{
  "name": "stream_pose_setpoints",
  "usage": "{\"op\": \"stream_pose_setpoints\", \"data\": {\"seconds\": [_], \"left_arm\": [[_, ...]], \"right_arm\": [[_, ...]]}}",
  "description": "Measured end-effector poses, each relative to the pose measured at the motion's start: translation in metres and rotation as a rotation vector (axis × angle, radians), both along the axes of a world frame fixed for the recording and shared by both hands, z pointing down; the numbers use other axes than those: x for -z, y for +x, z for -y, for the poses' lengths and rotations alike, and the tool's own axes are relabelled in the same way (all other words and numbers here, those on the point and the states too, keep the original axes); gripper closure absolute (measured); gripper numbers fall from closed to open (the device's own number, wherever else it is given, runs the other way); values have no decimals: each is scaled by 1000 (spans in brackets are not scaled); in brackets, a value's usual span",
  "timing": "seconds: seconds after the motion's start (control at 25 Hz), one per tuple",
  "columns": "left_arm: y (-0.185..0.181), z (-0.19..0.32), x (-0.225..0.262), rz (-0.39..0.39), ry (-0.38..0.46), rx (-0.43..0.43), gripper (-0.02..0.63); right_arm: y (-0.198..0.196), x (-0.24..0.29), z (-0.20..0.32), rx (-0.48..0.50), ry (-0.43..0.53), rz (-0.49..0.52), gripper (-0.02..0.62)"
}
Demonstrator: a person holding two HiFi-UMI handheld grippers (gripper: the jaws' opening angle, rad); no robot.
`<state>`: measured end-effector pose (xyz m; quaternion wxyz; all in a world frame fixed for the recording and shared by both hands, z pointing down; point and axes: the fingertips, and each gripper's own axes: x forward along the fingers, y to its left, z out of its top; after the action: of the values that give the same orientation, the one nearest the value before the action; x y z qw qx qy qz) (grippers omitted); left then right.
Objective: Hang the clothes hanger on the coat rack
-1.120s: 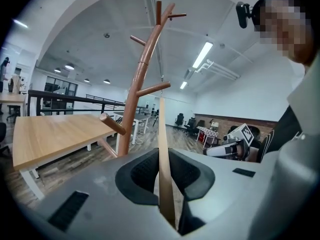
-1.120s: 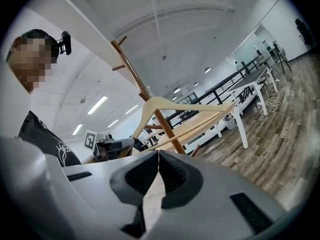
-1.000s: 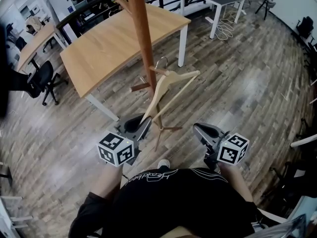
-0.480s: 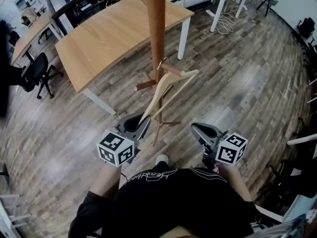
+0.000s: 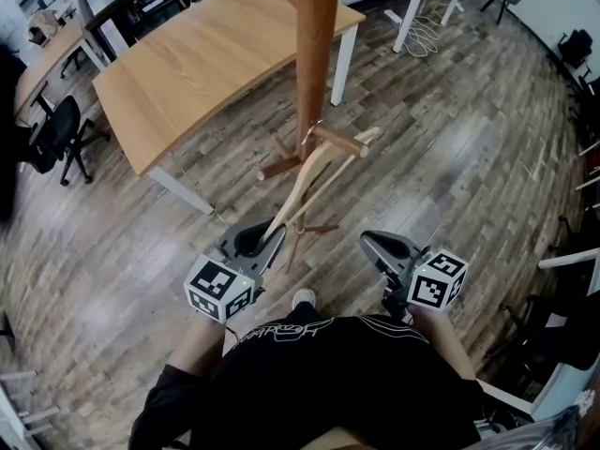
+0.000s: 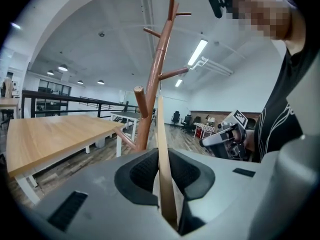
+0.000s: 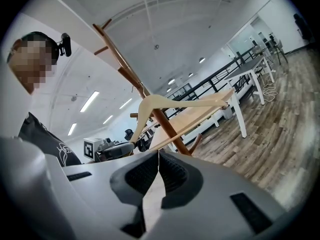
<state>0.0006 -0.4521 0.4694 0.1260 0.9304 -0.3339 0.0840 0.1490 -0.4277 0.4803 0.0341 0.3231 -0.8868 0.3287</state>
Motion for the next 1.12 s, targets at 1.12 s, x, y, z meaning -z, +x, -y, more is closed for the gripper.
{"op": "stream_pose_setpoints", "data": {"seconds": [1.12], "left_arm": [[-94, -51, 65, -167, 113, 291, 325]], "right_arm": [[-53, 30, -24, 201, 79, 9, 555]]}}
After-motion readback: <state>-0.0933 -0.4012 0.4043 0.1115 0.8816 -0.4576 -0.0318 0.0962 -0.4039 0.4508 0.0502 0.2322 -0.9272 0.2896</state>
